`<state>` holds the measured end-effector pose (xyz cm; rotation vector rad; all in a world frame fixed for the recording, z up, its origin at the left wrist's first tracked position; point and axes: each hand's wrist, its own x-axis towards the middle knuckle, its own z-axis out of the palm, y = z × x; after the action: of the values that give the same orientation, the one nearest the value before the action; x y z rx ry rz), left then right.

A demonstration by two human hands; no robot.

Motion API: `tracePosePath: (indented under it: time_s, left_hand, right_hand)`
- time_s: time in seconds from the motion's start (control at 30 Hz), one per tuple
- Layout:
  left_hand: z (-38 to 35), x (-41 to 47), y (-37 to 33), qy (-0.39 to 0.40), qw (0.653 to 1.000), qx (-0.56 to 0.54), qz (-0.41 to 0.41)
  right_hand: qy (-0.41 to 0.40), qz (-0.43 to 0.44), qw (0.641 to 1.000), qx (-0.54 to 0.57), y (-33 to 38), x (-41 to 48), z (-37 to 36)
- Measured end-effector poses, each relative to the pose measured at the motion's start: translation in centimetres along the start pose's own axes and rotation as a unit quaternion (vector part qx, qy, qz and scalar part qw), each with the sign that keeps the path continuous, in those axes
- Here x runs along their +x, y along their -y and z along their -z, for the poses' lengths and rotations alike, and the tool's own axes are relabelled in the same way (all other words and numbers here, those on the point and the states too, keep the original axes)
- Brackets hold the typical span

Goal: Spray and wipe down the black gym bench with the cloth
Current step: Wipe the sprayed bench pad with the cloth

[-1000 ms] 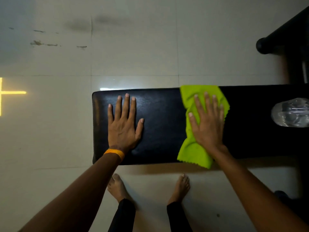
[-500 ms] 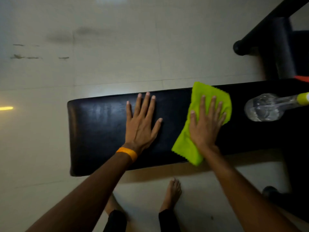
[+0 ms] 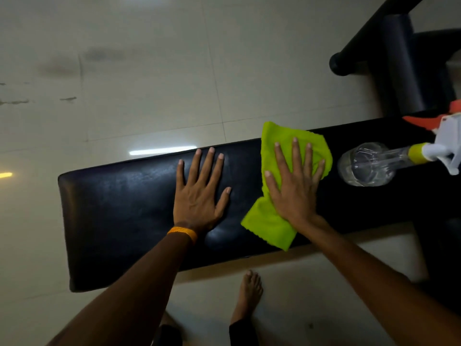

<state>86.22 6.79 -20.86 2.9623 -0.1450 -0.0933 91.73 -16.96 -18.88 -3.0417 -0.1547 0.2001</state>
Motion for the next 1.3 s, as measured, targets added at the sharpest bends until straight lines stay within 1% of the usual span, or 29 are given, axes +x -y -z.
tracePosePath:
  time_s: [0.03, 0.07, 0.1, 0.2, 0.3, 0.37, 0.43, 0.5, 0.57, 0.63, 0.7, 0.8, 0.9, 0.93, 0.97, 1.0, 1.07, 1.1, 1.13, 1.23, 1.27, 1.3]
  left_hand:
    - [0.0, 0.0, 0.0, 0.002, 1.0, 0.002, 0.001]
    - [0.0, 0.1, 0.1, 0.005, 1.0, 0.004, 0.002]
    - [0.0, 0.2, 0.1, 0.008, 1.0, 0.004, 0.003]
    - [0.1, 0.1, 0.0, 0.006, 1.0, 0.001, 0.003]
    - [0.0, 0.2, 0.1, 0.004, 1.0, -0.001, 0.003]
    - [-0.1, 0.2, 0.0, 0.005, 1.0, 0.004, 0.005]
    - [-0.2, 0.2, 0.0, 0.008, 1.0, 0.006, 0.005]
    - [-0.2, 0.3, 0.0, 0.006, 1.0, 0.009, 0.006]
    - [-0.2, 0.3, 0.0, 0.005, 1.0, 0.01, 0.009]
    - [-0.2, 0.2, 0.0, 0.006, 1.0, 0.01, 0.009]
    - [-0.3, 0.2, 0.0, 0.006, 1.0, 0.01, 0.009]
    - [-0.3, 0.2, 0.0, 0.004, 1.0, 0.01, 0.011]
    - [-0.3, 0.3, -0.1, 0.002, 1.0, 0.009, 0.011]
    - [-0.3, 0.3, -0.1, 0.0, 1.0, 0.007, 0.011]
    - [-0.2, 0.3, -0.1, -0.001, 1.0, 0.007, 0.011]
    - [-0.2, 0.3, -0.1, -0.003, 1.0, 0.008, 0.011]
    - [-0.2, 0.3, -0.1, -0.004, 1.0, 0.011, 0.009]
    - [-0.2, 0.3, -0.1, -0.002, 1.0, 0.012, 0.008]
    - [-0.2, 0.3, 0.0, 0.0, 1.0, 0.011, 0.007]
    - [-0.2, 0.3, 0.1, -0.001, 1.0, 0.011, 0.007]
    - [-0.2, 0.3, 0.1, -0.001, 1.0, 0.012, 0.007]
    - [-0.3, 0.3, 0.1, -0.001, 1.0, 0.012, 0.007]
  right_hand:
    - [0.014, 0.049, 0.999, -0.012, -1.4, 0.5, 0.3]
    - [0.021, 0.077, 0.997, -0.013, -2.5, 1.4, 0.6]
    - [0.022, 0.074, 0.997, -0.009, -3.0, 1.9, 0.9]
    - [0.004, 0.003, 1.0, 0.001, -2.2, 0.0, 1.0]
    - [0.004, 0.003, 1.0, -0.004, -2.8, -5.0, 0.6]
    - [0.009, -0.027, 0.999, -0.02, -3.4, -7.1, 0.6]
    - [0.015, -0.081, 0.996, -0.044, -2.8, -7.6, 0.6]
    - [0.028, -0.109, 0.992, -0.054, -1.4, -7.3, 0.8]
    - [0.024, -0.126, 0.991, -0.039, -0.3, -6.7, 0.9]
    - [0.003, -0.131, 0.991, 0.006, 0.0, -6.1, 0.6]
    - [-0.012, -0.114, 0.993, 0.037, -0.1, -5.8, 0.1]
    - [-0.018, -0.059, 0.998, 0.023, -0.9, -4.9, -0.2]
    - [0.006, 0.077, 0.997, 0.011, -2.7, -1.7, 0.5]
    - [0.01, 0.109, 0.994, 0.015, -3.5, -0.2, 0.7]
    - [0.005, 0.114, 0.993, 0.026, -4.2, 1.3, 0.9]
    - [-0.006, 0.089, 0.995, 0.036, -4.3, 2.4, 1.1]
    - [-0.037, -0.002, 0.999, 0.037, -2.9, 3.0, 0.9]
    - [-0.04, -0.023, 0.998, 0.033, -2.0, 2.7, 0.6]
    - [-0.031, -0.012, 0.999, 0.03, -1.7, 2.2, 0.4]
    - [0.002, 0.144, 0.989, 0.022, -4.8, 0.6, 1.0]
    - [0.007, 0.172, 0.985, 0.019, -6.3, -0.1, 1.3]
    - [0.005, 0.161, 0.987, 0.024, -7.3, -0.9, 1.5]
